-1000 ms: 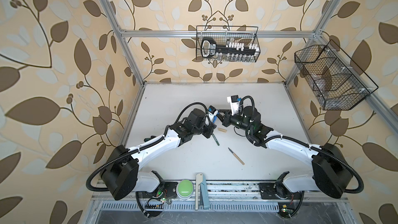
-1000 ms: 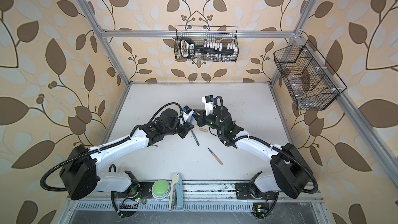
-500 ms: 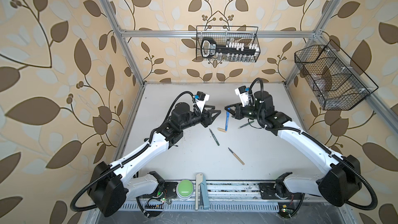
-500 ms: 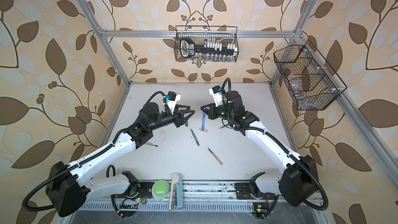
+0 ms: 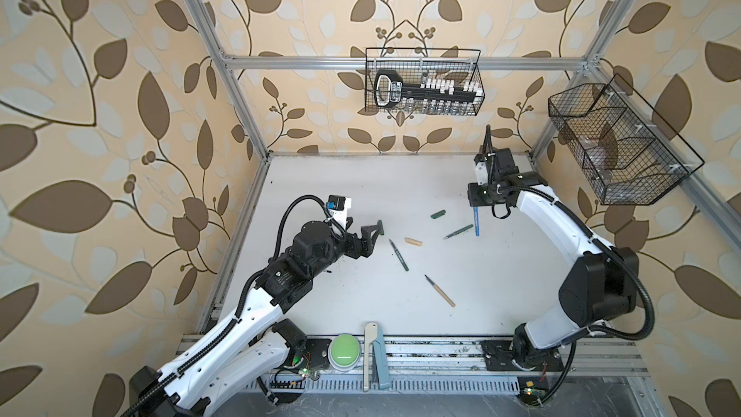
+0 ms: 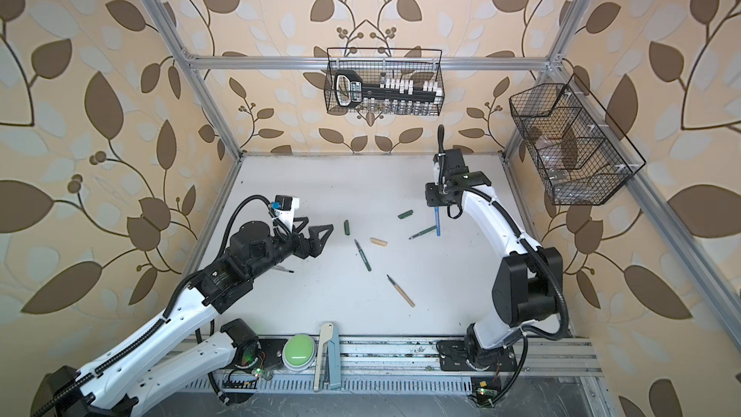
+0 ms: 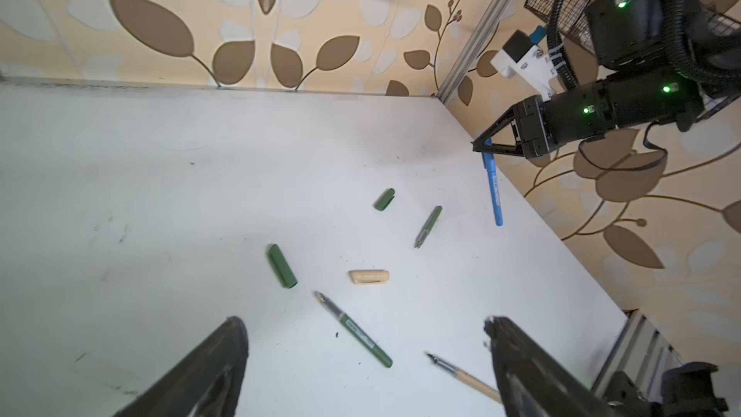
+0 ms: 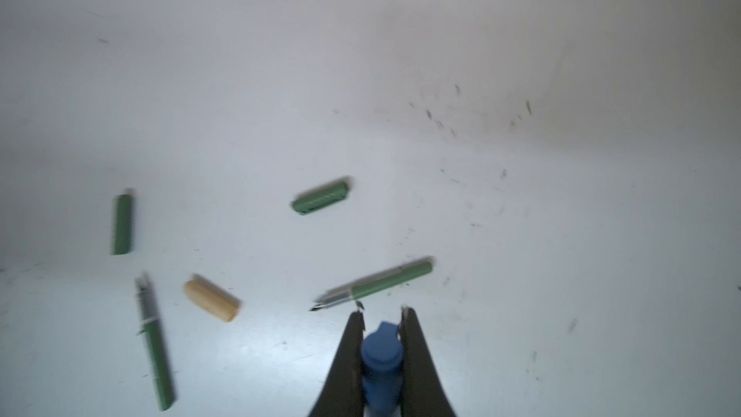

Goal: Insert the pens into the pen caps
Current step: 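Lower the capped blue pen onto the table and open the right gripper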

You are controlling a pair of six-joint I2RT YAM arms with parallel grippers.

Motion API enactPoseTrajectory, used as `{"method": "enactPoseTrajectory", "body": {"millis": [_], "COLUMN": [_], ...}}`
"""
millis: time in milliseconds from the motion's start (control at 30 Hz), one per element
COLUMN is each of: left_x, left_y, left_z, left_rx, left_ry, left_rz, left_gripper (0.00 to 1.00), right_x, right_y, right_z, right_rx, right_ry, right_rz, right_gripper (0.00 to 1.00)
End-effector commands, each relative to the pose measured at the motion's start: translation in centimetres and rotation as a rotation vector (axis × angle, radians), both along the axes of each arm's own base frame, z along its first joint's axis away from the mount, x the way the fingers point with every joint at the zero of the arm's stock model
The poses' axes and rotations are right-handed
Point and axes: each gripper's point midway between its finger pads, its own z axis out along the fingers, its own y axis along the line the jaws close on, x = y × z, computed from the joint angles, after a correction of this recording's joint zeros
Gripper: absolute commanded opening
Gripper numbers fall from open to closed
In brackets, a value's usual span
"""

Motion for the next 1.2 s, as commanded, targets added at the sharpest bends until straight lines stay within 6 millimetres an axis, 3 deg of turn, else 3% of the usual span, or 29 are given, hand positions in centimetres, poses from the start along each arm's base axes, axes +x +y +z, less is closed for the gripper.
{"method": "enactPoseTrajectory", "body": {"millis": [0, 100, 200, 533, 800, 1167], "left_x": [0.0, -0.2, -0.1, 0.5, 0.7, 0.8], "left_y": [1.9, 2.2, 2.3, 1.6, 1.9, 2.5], "left_z": [-0.8, -1.4, -1.7, -1.7, -1.7, -1.8], "left_rx": [0.010, 0.034, 0.063, 0.056, 0.064, 0.118], "left_ry": [0.013, 0.035, 0.052, 0.073, 0.065, 0.068], "left_rz": [0.094, 0.101, 0.108, 0.102, 0.116, 0.136], "left_gripper": [0.99, 0.99, 0.99, 0.99, 0.99, 0.99], "right_x": [0.7, 2.0, 3.1, 5.0, 5.1, 6.5], "right_y": [-4.8, -7.1, -7.8, -8.5, -8.8, -9.1], "right_z": [-0.4, -2.0, -3.7, -9.6, -11.4, -13.1], "right_rx": [-0.204, -0.238, -0.234, -0.192, -0.191, -0.189], "right_ry": [0.062, 0.113, 0.144, 0.244, 0.265, 0.267], "right_rz": [-0.059, -0.107, -0.118, -0.112, -0.104, -0.097], "right_gripper": [0.00, 0.00, 0.00, 0.00, 0.02, 0.27]}}
